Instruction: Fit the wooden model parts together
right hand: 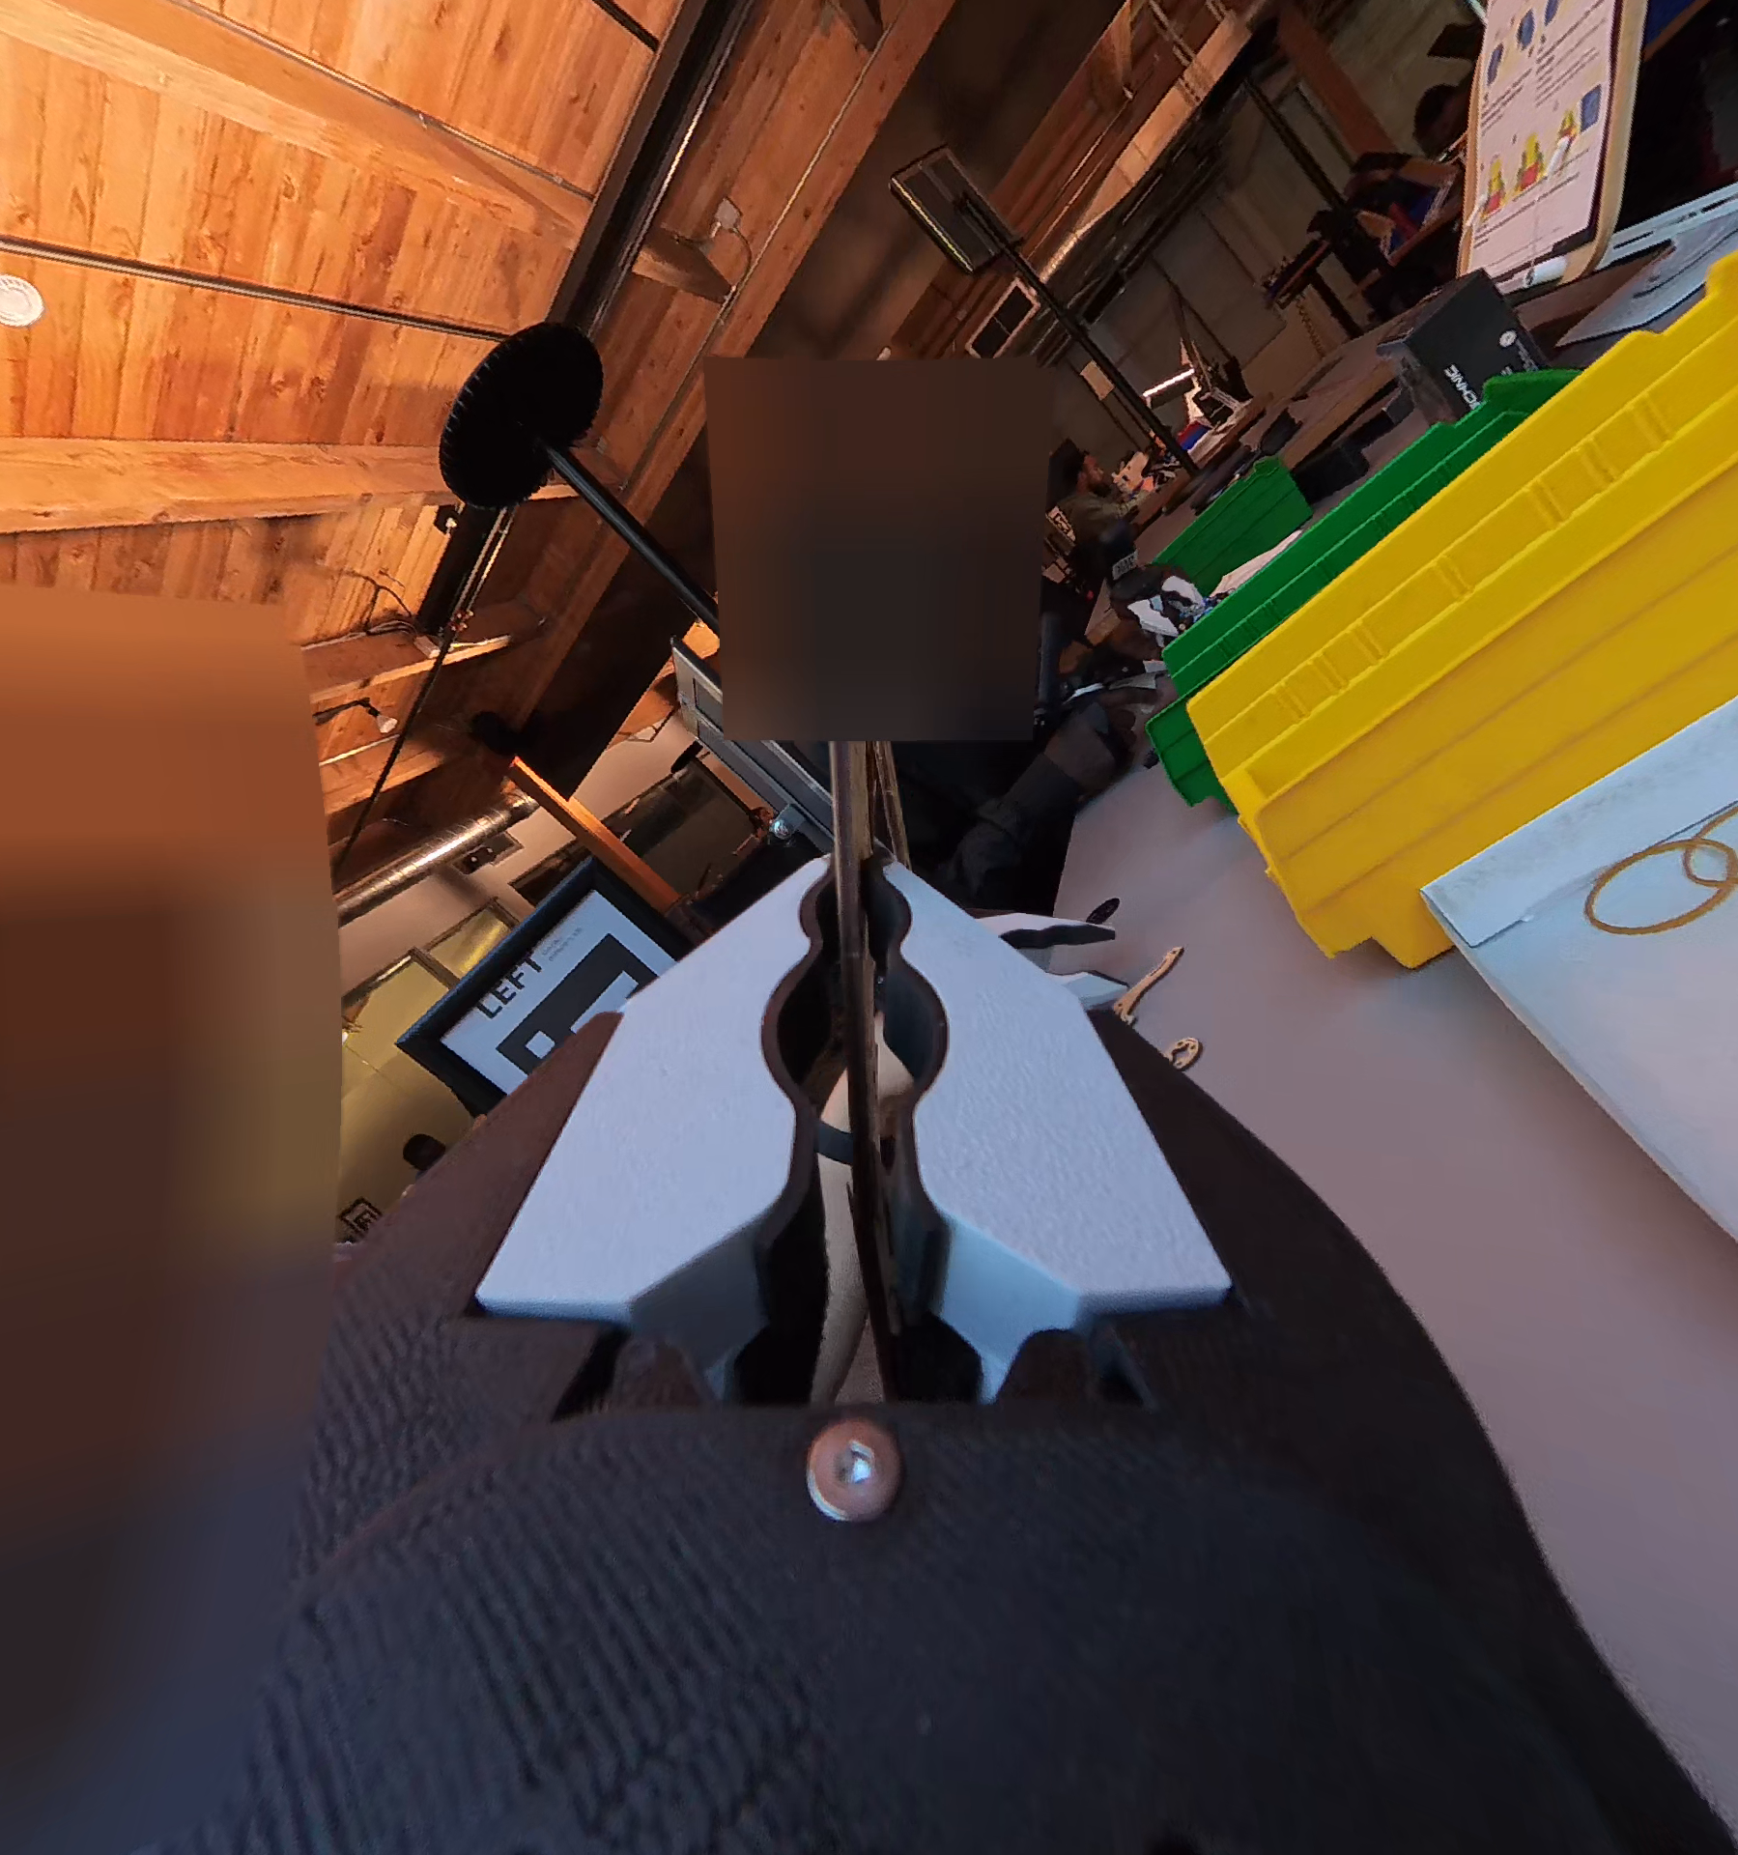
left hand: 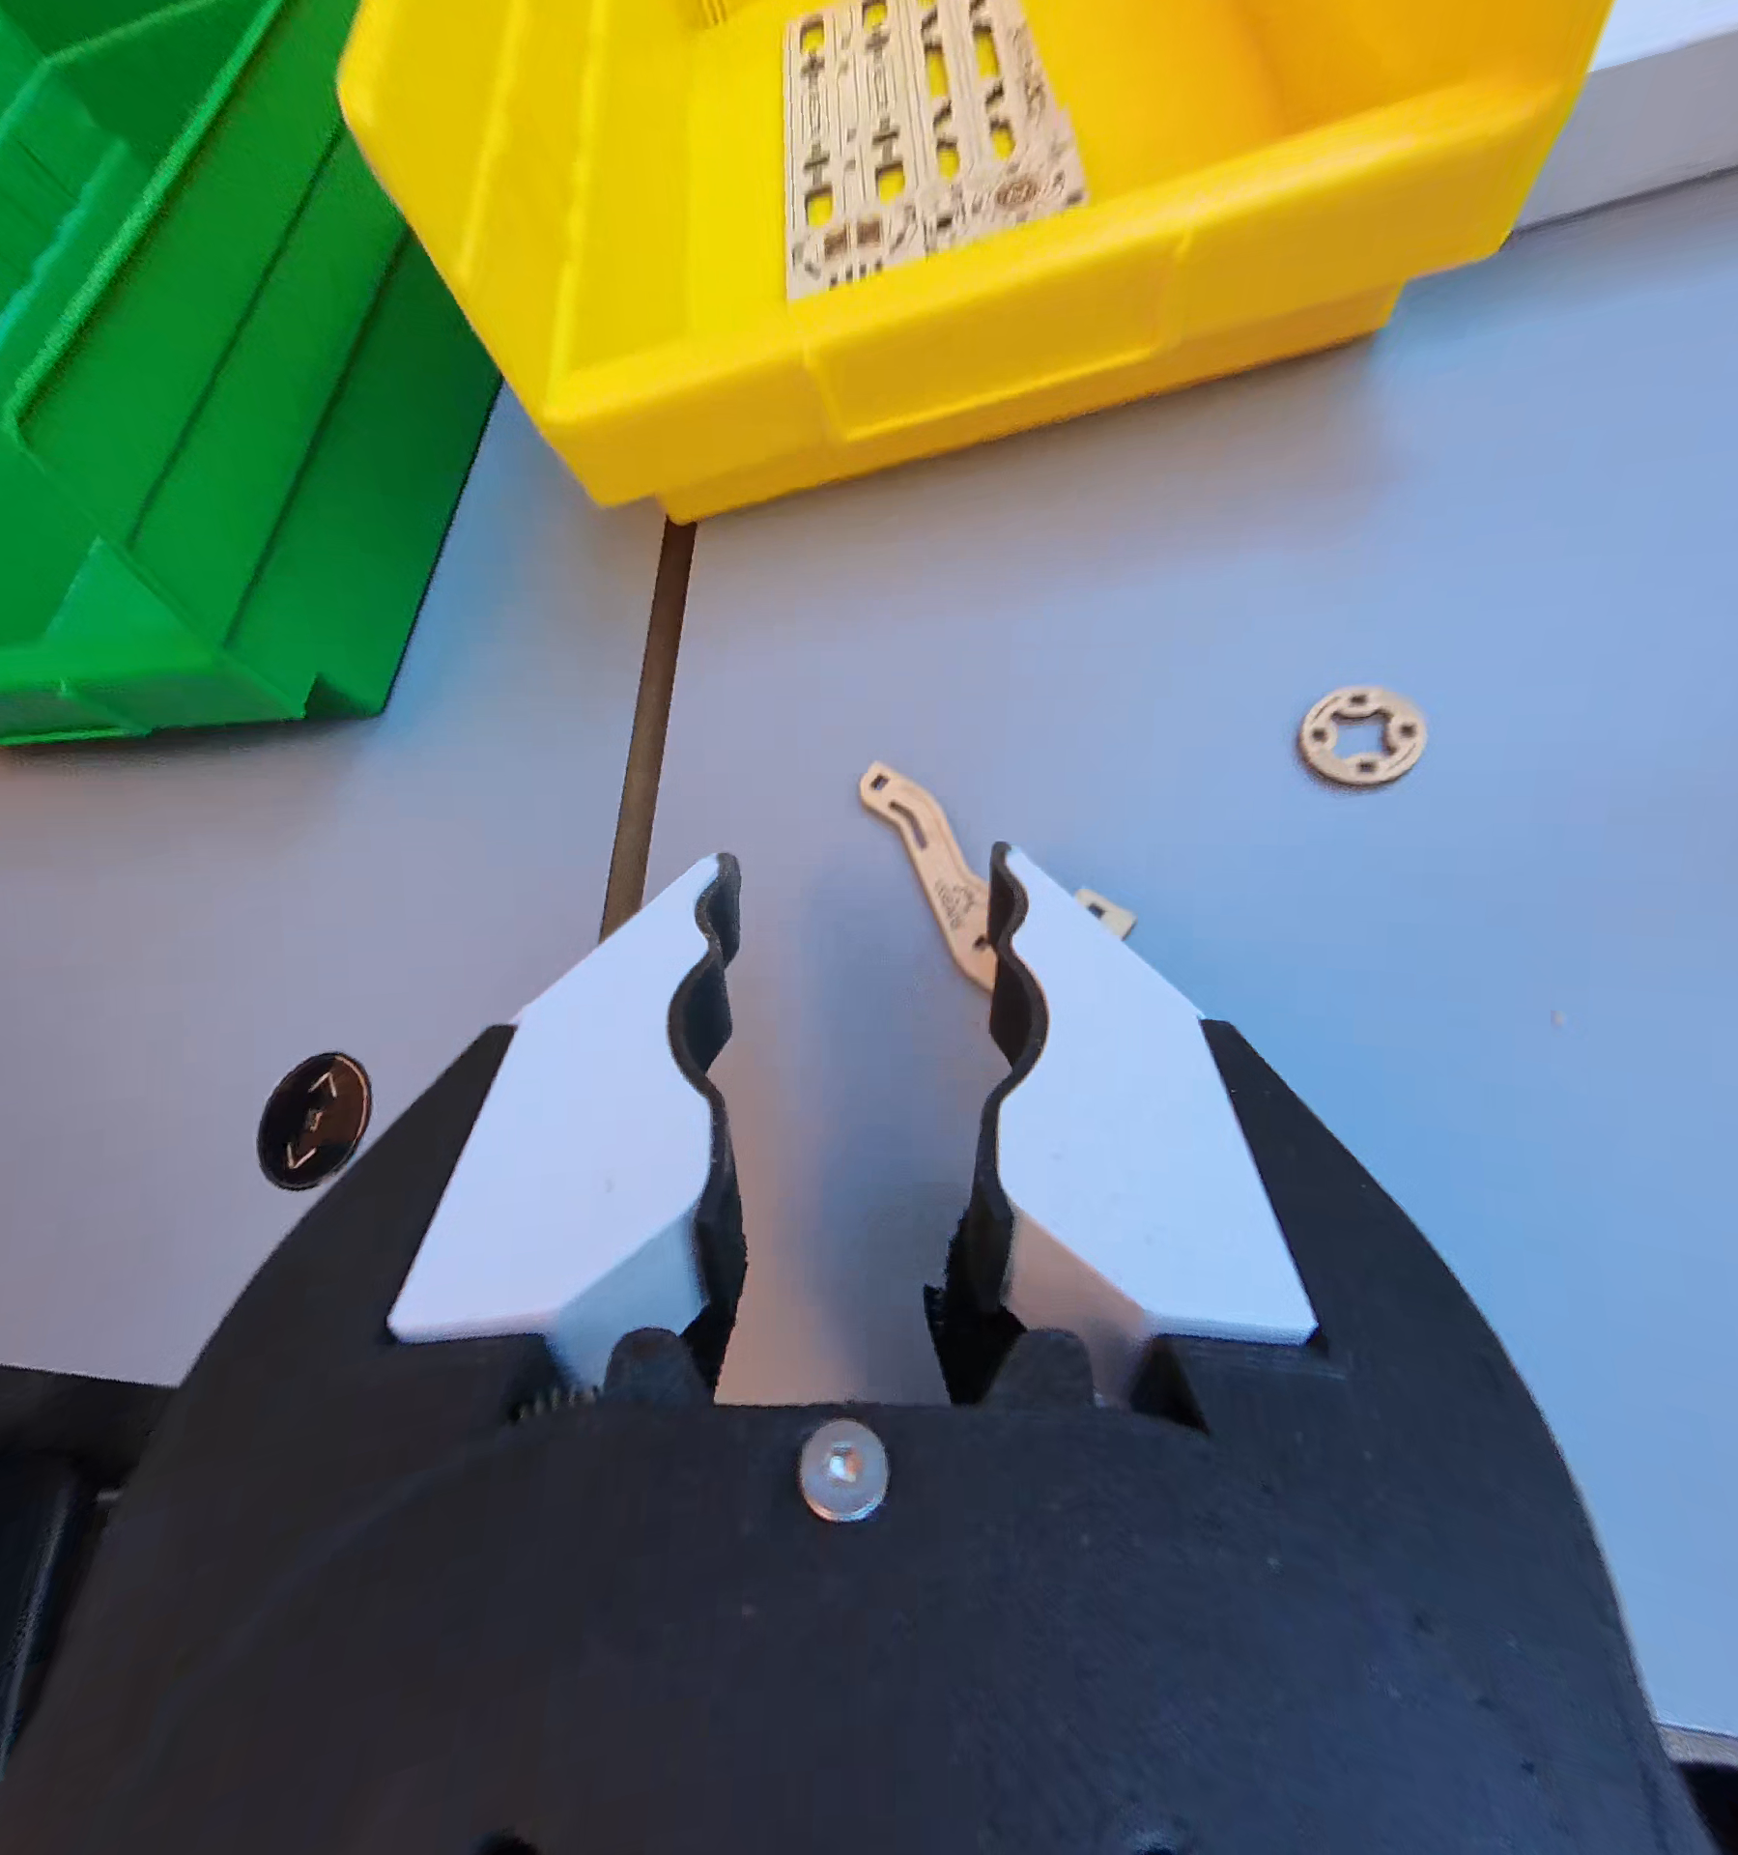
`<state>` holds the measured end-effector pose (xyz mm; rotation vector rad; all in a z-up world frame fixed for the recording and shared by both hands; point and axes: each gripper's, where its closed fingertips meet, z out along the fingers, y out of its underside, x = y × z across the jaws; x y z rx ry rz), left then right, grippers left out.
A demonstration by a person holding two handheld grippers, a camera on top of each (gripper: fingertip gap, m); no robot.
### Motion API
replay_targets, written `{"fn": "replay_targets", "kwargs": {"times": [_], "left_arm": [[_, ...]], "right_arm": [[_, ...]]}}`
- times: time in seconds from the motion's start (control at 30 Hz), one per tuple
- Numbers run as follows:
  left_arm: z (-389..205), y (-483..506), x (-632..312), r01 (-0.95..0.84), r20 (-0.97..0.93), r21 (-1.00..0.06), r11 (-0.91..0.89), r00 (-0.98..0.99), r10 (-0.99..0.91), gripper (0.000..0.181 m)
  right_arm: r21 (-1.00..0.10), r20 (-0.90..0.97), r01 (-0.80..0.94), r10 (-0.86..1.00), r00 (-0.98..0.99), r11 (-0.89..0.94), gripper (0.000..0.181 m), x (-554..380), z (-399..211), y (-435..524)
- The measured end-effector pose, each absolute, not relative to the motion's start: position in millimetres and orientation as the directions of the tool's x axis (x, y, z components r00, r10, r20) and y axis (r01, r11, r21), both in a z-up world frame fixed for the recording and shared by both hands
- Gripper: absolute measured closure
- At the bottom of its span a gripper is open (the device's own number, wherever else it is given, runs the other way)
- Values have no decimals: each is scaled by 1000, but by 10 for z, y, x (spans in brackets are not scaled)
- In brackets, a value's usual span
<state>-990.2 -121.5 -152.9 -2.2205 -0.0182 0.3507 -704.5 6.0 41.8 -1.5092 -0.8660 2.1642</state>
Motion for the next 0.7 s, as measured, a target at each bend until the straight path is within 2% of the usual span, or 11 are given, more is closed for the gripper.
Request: {"fn": "replay_targets", "kwargs": {"times": [0.1, 0.2, 0.27, 0.33, 0.43, 0.5, 0.53, 0.57, 0.7], "left_arm": [[-1581, -1191, -9974, -127, -284, -755, -644, 948, 146, 133], [-1290, -1129, -9959, -104, -266, -828, -550, 938, 224, 131], [-867, -989, -9565, -31, -92, -936, -349, 983, 158, 128], [-436, -869, -8922, 119, 134, -981, -152, 987, -90, 125], [-284, -772, -8272, 285, 326, -944, -167, 878, -349, 114], [-244, -745, -8036, 386, 428, -903, -188, 773, -468, 127], [-216, -764, -7922, 441, 480, -873, -211, 692, -540, 117], [-210, -781, -7845, 485, 531, -837, -253, 611, -587, 128], [-223, -813, -7769, 546, 593, -779, -309, 481, -645, 133]], "right_arm": [[-632, -722, 36, 571, -389, -774, 180, -7036, 438, 71], [-631, -721, 26, 573, -389, -776, 180, -7026, 421, 58], [-642, -712, 19, 587, -385, -766, 180, -7042, 395, 39], [-644, -707, 10, 589, -390, -765, 181, -7079, 383, 16], [-637, -702, 8, 575, -420, -771, 180, -7144, 384, -67], [-631, -697, -23, 579, -422, -776, 181, -7147, 393, -60], [-637, -697, -21, 587, -413, -771, 181, -7153, 370, -68], [-645, -694, -10, 591, -412, -764, 180, -7159, 348, -91], [-647, -691, -2, 587, -423, -763, 180, -7179, 344, -146]]}}
